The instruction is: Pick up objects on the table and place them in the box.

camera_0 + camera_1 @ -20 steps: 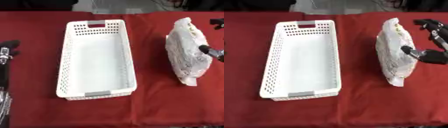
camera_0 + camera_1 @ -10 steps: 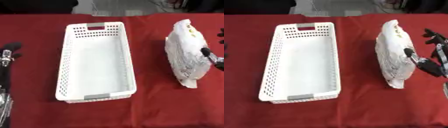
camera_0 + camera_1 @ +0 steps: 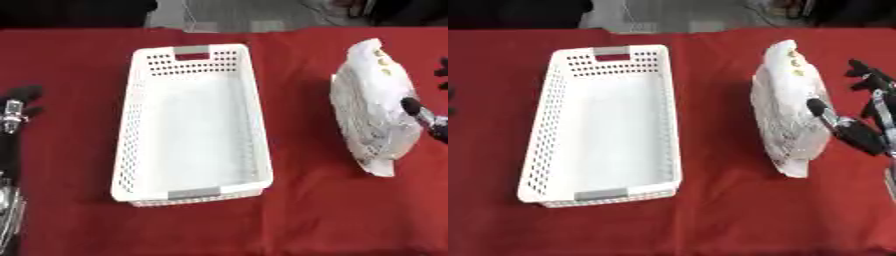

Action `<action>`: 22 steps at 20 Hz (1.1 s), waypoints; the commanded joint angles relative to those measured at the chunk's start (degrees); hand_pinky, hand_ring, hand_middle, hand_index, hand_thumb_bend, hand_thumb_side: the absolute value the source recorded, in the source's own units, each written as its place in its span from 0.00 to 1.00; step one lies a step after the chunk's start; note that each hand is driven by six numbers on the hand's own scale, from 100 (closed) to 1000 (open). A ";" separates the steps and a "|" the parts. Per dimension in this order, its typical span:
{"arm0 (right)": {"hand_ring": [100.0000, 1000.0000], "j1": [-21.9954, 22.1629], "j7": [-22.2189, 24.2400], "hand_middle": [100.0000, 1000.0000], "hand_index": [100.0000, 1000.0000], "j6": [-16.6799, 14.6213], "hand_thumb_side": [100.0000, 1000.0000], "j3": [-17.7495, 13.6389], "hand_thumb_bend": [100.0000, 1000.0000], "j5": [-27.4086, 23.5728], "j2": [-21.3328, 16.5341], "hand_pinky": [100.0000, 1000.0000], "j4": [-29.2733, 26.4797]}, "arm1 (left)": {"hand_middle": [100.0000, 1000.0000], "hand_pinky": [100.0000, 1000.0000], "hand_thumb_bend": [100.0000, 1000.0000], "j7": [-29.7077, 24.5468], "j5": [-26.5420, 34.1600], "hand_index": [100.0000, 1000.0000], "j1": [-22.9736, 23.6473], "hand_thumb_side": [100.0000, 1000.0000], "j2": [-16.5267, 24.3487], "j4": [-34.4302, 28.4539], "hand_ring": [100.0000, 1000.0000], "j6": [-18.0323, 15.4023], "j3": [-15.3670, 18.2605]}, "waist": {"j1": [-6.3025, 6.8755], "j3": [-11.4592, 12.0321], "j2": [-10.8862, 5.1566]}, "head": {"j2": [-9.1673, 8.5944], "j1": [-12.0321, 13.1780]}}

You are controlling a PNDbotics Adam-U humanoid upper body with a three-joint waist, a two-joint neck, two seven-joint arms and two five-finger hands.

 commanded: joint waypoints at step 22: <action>0.70 -0.78 0.81 0.75 0.95 3.28 1.00 0.97 0.66 -0.24 0.25 0.30 -2.02 | 0.75 0.80 0.23 -0.13 -0.17 0.77 -0.24 1.00 0.74 -0.81 0.84 -0.15 0.27 | -0.07 0.09 -0.49 | -1.70 0.10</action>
